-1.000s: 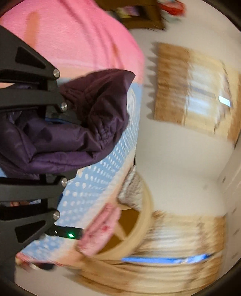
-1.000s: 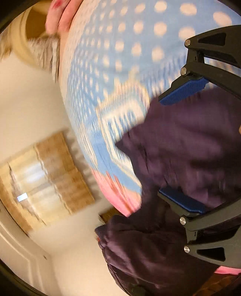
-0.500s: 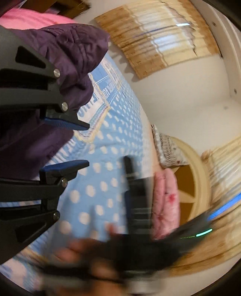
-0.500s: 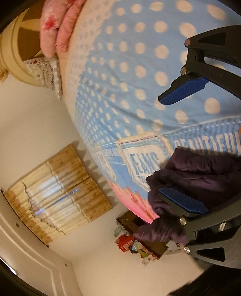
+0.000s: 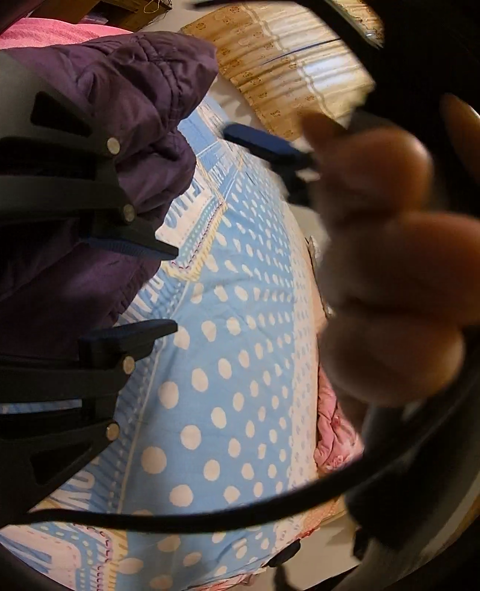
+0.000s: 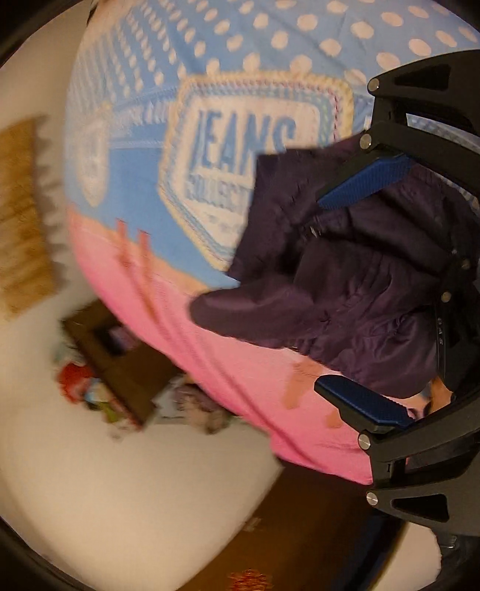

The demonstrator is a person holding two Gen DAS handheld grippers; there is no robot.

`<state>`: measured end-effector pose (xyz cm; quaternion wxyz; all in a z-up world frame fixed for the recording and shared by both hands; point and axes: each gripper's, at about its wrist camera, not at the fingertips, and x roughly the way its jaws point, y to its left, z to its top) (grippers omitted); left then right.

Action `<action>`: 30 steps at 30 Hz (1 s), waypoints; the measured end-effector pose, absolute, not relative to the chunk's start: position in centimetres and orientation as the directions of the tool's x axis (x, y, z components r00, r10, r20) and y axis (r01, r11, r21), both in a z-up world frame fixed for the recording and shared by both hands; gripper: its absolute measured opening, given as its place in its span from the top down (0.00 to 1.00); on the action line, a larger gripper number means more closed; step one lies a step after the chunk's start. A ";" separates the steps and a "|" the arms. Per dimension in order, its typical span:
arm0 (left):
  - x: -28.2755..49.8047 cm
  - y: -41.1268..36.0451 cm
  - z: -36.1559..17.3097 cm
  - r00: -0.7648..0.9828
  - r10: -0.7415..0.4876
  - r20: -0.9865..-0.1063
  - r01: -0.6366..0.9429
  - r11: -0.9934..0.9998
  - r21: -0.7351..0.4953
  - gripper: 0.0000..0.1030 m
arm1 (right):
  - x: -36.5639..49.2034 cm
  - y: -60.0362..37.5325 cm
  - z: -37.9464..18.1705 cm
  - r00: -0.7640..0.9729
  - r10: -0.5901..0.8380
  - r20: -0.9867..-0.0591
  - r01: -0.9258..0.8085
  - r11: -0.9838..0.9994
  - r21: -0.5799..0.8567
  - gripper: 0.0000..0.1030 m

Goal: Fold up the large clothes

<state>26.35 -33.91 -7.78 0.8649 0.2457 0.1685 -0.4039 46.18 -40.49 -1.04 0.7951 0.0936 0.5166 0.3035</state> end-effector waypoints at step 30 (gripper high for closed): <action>35.3 -18.6 -3.3 0.716 -0.486 -0.501 0.456 0.869 -0.192 0.00 | 39.0 -46.7 -5.5 0.442 0.474 -0.762 -0.201 0.880 0.430 0.94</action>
